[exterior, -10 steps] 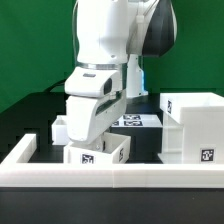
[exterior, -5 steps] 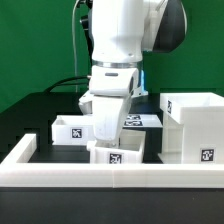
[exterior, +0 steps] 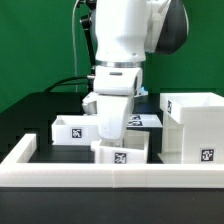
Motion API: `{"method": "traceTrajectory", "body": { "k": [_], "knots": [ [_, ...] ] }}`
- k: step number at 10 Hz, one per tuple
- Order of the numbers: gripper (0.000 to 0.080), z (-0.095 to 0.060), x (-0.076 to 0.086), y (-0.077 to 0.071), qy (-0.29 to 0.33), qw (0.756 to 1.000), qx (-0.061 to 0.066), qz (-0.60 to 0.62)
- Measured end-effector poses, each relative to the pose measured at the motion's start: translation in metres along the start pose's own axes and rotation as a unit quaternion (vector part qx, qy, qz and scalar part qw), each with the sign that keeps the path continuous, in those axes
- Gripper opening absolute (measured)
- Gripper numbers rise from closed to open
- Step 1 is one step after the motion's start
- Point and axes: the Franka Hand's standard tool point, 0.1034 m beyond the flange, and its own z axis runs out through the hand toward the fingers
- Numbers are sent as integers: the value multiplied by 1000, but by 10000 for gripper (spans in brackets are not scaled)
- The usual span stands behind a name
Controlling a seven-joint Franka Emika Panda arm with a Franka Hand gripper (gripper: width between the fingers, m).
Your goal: Assemble drawer
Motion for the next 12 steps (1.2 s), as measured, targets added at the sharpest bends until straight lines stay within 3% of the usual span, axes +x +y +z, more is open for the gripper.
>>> {"method": "traceTrajectory", "body": {
  "k": [1, 3, 4, 9, 12],
  "knots": [
    [41, 0, 5, -2, 1, 1000, 11, -3],
    [41, -2, 18, 1, 6, 1000, -2, 3],
    [41, -3, 17, 4, 7, 1000, -8, 15],
    [41, -1, 1, 7, 21, 999, -6, -28],
    [41, 1, 2, 7, 17, 999, -4, -50]
  ]
}}
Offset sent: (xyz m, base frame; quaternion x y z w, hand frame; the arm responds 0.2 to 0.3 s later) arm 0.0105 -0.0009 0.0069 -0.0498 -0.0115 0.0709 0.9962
